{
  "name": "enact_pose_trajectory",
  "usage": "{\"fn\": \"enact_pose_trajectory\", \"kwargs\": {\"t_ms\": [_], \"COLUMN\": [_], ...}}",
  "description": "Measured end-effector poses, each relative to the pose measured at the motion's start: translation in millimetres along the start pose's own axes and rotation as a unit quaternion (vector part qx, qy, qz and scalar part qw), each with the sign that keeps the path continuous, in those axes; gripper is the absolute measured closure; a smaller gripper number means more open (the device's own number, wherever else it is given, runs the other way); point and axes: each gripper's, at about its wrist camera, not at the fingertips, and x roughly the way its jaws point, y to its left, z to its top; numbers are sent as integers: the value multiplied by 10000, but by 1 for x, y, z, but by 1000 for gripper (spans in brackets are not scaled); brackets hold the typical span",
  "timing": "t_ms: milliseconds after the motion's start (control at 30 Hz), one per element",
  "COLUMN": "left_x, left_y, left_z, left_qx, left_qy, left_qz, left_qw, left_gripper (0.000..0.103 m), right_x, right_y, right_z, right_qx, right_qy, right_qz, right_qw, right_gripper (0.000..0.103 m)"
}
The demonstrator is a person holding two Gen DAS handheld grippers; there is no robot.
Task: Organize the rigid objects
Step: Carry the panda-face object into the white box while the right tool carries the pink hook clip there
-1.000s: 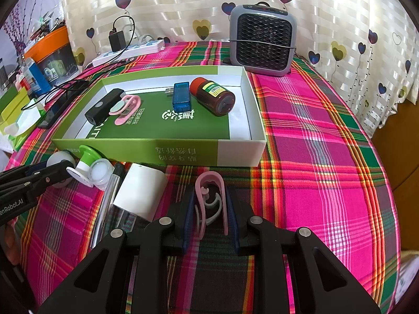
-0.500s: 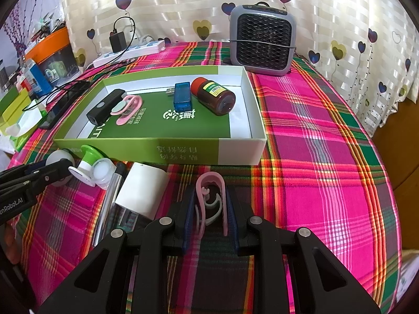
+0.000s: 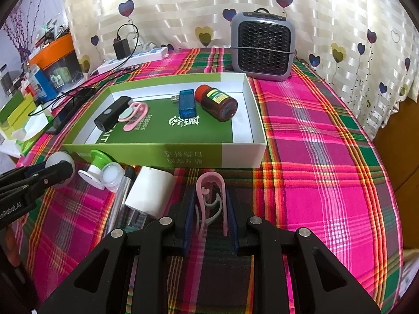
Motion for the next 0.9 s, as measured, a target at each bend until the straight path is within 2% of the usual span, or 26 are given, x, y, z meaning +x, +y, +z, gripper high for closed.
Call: {"fn": "enact_pose_trajectory", "kwargs": {"t_ms": [500,900], "left_x": [-22,-6], "left_y": [-9,-8], "left_z": [19,43], "left_qx": [113,138], "left_qy": [-257,-218], "left_qz": [-103,-246], "left_qw": [9996,9994], "left_gripper": [69,69], "right_x": [-19,-17], "right_y": [4,10], "right_z": [18,41], "right_qx": [-82,-138], "right_qy": [-261,-335], "right_qz": [53,356], "right_qw": [9996,9987], "right_gripper": [79,79]}}
